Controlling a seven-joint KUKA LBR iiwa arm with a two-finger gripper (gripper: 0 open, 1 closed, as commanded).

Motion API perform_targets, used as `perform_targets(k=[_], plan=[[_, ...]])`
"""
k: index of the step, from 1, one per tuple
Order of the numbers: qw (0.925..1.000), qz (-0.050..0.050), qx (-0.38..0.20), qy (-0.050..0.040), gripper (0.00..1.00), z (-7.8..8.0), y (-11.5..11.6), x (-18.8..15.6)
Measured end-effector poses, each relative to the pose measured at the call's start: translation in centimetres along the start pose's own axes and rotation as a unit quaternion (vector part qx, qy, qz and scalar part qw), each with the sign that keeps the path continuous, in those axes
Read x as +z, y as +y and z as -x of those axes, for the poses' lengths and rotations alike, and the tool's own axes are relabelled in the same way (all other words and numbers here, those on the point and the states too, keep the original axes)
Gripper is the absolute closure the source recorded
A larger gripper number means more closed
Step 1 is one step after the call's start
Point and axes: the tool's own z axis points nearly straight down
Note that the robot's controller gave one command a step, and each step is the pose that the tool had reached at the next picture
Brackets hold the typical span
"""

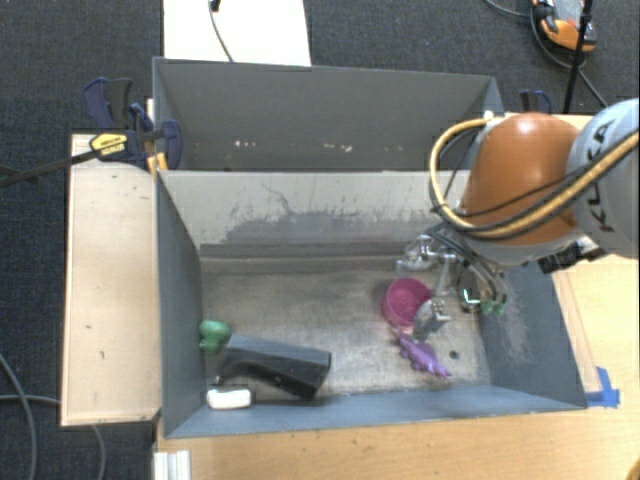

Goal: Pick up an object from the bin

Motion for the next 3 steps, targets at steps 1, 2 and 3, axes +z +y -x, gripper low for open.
perform_targets(k=[1, 2, 3], plan=[[1.0000, 0.000, 0.000, -0.0040, 0.00, 0.2, 0.0, -0.4], [0.9999, 0.000, -0.010, -0.0072, 0.00, -0.8, -1.1, 4.8], [0.9969, 0.000, 0.079, 0.0000, 1.00, 0.8, -3.1, 10.8]])
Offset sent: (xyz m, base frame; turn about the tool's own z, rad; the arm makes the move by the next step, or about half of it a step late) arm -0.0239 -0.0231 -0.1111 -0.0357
